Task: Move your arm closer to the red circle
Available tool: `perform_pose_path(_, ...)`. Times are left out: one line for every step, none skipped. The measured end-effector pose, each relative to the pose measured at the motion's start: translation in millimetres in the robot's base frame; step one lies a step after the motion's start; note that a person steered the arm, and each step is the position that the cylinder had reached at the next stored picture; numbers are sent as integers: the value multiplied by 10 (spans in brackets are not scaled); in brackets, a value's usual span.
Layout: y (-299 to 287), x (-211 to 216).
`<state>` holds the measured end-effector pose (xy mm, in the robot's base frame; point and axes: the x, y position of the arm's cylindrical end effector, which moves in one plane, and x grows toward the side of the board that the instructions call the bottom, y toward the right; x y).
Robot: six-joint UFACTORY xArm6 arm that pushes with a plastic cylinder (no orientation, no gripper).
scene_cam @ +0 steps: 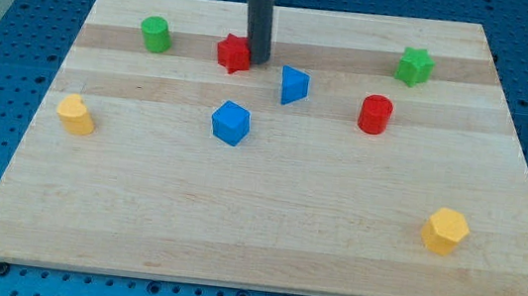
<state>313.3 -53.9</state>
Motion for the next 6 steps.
perform_pose_path(-430, 567)
perform_pose_path(-869, 763)
perform_pose_path(-1849, 673)
perform_pose_path(-2098, 196)
perform_pose_path(-1988, -210)
perform_pose_path(-1184, -144)
